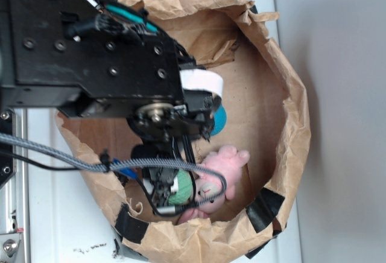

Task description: Grab the green ball.

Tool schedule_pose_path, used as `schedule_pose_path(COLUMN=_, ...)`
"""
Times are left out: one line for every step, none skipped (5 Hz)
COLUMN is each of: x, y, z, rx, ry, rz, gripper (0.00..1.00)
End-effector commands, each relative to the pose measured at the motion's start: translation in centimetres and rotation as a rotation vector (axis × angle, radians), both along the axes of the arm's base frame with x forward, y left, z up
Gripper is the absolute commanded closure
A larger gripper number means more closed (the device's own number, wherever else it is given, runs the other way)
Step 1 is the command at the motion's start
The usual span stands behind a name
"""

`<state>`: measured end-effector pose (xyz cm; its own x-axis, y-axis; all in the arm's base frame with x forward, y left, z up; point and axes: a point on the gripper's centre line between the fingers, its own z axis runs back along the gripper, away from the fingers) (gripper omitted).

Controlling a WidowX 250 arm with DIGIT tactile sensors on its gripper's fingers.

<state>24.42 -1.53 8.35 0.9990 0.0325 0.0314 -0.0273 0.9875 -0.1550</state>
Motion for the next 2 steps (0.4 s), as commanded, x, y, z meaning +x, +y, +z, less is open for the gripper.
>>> schedule_pose_path(x=0.6, y=-2.8, z=-0.8, rx=-0.016, ry=-0.073, rz=-0.036, gripper=0.0)
schedule_pose_path(x=1.6, y=-4.7, z=-2.7, rx=-0.038, ry=-0.065, rz=-0.06, gripper=0.0)
